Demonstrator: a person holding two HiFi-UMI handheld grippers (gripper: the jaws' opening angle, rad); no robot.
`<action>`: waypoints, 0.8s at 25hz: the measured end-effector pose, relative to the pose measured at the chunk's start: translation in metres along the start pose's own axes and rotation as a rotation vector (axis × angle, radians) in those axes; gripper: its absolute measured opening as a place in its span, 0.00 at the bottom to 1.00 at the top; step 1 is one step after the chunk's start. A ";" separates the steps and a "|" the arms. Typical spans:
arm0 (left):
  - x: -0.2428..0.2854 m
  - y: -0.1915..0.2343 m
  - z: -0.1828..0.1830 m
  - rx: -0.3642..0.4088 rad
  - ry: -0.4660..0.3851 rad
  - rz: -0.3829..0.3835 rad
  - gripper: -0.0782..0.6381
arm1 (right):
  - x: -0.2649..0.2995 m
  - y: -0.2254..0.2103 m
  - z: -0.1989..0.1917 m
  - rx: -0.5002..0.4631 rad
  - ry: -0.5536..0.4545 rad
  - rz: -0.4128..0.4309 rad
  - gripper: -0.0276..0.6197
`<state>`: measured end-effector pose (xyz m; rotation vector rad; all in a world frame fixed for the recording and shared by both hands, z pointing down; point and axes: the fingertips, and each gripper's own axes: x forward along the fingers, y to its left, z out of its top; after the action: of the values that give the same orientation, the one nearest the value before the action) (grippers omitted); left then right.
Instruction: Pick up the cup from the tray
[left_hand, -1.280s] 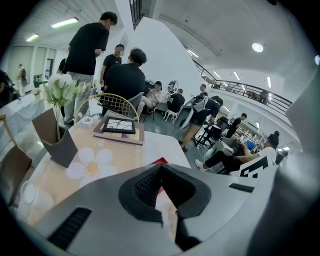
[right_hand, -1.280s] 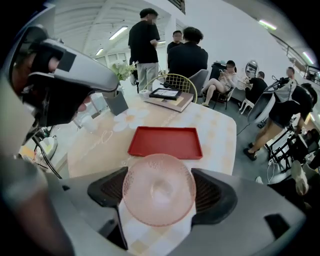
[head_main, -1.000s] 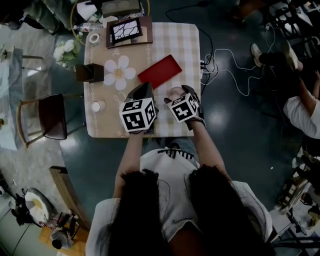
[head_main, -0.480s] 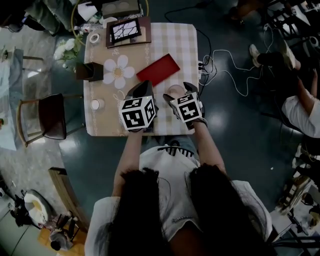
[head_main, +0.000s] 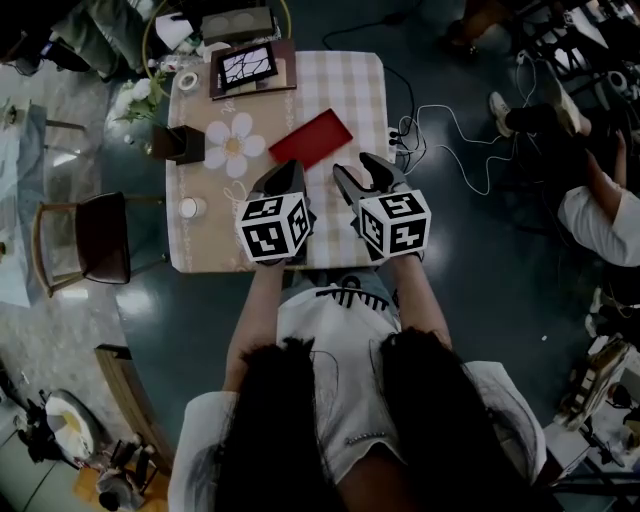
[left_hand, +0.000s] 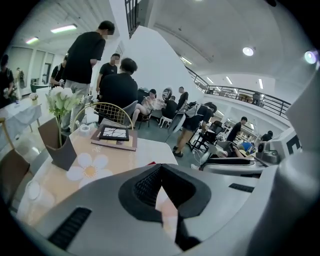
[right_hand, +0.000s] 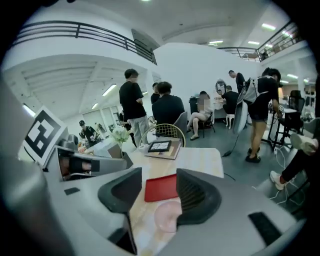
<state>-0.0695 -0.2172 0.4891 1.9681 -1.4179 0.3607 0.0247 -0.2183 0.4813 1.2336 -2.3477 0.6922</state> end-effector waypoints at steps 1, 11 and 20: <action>-0.002 -0.002 0.000 0.003 -0.004 -0.004 0.11 | -0.003 0.000 0.000 -0.013 0.001 -0.012 0.38; -0.017 -0.030 -0.011 0.026 -0.018 -0.050 0.11 | -0.024 0.001 -0.016 0.032 0.018 -0.089 0.06; -0.029 -0.044 -0.017 0.045 -0.028 -0.075 0.11 | -0.036 0.010 -0.023 -0.031 0.044 -0.127 0.06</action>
<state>-0.0377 -0.1766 0.4691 2.0638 -1.3594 0.3343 0.0379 -0.1769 0.4778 1.3271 -2.2149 0.6322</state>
